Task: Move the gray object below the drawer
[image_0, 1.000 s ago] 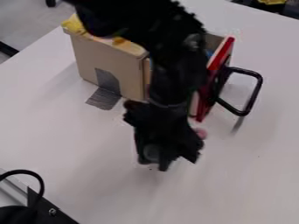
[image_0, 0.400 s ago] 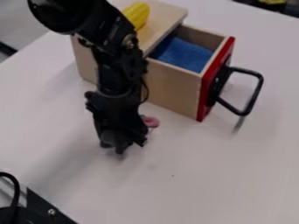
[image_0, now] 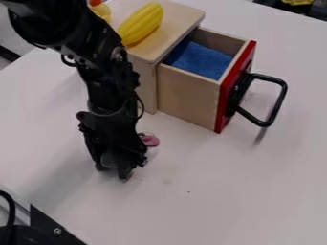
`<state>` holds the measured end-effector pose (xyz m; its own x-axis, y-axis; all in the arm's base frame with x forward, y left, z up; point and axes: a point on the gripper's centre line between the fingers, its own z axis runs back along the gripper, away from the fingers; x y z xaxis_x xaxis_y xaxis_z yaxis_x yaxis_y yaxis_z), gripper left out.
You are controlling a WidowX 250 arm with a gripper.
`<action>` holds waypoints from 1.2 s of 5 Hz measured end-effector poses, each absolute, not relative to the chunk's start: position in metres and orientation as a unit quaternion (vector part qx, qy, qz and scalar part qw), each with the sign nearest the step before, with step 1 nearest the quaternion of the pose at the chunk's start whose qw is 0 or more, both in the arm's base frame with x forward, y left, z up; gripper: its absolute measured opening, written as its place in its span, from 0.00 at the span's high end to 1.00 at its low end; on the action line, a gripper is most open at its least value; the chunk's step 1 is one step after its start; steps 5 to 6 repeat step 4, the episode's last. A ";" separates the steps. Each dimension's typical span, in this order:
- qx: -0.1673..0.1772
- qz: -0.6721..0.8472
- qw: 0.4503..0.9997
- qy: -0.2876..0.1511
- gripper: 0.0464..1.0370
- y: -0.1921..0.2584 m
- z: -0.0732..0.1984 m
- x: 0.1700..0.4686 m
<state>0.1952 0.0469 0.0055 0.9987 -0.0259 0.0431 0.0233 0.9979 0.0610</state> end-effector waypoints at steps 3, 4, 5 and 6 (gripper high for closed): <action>0.011 -0.008 0.998 -0.059 0.04 0.035 0.061 0.183; 0.003 -0.027 0.997 -0.071 0.04 0.031 0.079 0.180; 0.003 -0.027 0.997 -0.071 0.04 0.031 0.079 0.180; 0.003 -0.027 0.997 -0.071 0.04 0.031 0.079 0.180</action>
